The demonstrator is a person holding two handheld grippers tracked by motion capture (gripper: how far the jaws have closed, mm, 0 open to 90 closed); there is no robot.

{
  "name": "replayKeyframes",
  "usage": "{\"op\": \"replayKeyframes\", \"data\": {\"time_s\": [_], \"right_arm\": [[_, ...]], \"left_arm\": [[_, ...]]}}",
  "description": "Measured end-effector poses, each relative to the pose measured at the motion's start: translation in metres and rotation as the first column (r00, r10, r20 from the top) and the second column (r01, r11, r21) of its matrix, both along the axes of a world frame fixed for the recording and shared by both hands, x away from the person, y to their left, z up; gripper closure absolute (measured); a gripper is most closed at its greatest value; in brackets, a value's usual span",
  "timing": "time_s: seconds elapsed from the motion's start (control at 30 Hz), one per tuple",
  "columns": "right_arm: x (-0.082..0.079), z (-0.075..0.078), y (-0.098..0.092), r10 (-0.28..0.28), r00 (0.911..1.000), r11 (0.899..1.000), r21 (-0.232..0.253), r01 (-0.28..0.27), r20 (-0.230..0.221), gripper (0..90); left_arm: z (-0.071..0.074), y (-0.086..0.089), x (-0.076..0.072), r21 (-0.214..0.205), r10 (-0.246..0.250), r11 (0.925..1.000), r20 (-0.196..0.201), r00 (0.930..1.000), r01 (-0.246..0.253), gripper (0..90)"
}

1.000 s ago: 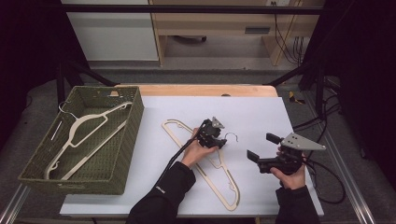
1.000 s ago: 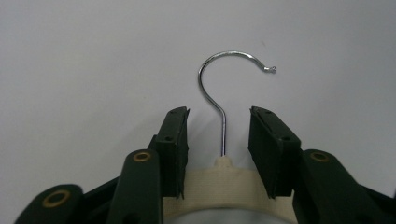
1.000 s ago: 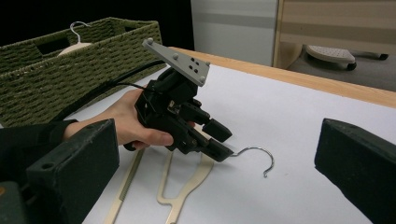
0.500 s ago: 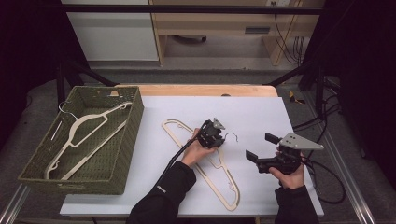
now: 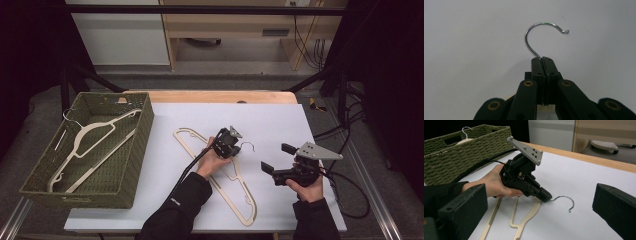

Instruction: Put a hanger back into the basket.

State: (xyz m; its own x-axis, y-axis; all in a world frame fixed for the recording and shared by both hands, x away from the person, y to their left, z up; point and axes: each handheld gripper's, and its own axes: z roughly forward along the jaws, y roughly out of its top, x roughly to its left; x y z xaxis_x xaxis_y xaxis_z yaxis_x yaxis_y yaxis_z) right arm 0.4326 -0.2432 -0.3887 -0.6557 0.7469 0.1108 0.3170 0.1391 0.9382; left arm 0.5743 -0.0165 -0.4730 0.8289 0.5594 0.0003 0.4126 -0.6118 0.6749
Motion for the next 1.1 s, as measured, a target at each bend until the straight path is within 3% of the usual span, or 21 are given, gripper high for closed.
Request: {"op": "replayKeyframes", "data": {"time_s": [0.13,0.33,0.57,0.8,0.93,1.1], "right_arm": [[0.003,-0.005,0.004,0.008,0.9997,1.000,-0.004,-0.008,-0.024,0.9],[0.009,-0.017,0.017,0.041,0.9967,0.999,-0.027,-0.043,-0.070,3.3],[0.017,-0.035,0.036,0.077,0.9871,0.996,-0.042,-0.084,-0.140,5.7],[0.027,-0.054,0.056,0.089,0.9691,0.994,-0.034,-0.099,-0.230,11.8],[0.034,-0.064,0.065,0.096,0.9607,0.994,-0.029,-0.107,-0.260,22.4],[0.042,-0.074,0.076,0.118,0.9410,0.992,-0.006,-0.126,-0.317,36.7]], "left_arm": [[0.001,0.001,-0.002,-0.003,-0.007,1.0000,0.015,0.9999,0.007,88.9],[0.011,0.009,-0.009,-0.070,0.000,0.9975,0.062,0.9981,0.004,89.0],[0.028,0.020,-0.020,-0.131,0.004,0.9913,0.113,0.9935,0.011,89.0],[0.039,0.028,-0.029,-0.138,-0.001,0.9901,0.160,0.9871,0.024,88.9],[0.043,0.031,-0.032,-0.154,0.004,0.9878,0.164,0.9864,0.022,88.9],[0.045,0.033,-0.034,-0.155,0.001,0.9875,0.179,0.9839,0.027,88.9]]}}
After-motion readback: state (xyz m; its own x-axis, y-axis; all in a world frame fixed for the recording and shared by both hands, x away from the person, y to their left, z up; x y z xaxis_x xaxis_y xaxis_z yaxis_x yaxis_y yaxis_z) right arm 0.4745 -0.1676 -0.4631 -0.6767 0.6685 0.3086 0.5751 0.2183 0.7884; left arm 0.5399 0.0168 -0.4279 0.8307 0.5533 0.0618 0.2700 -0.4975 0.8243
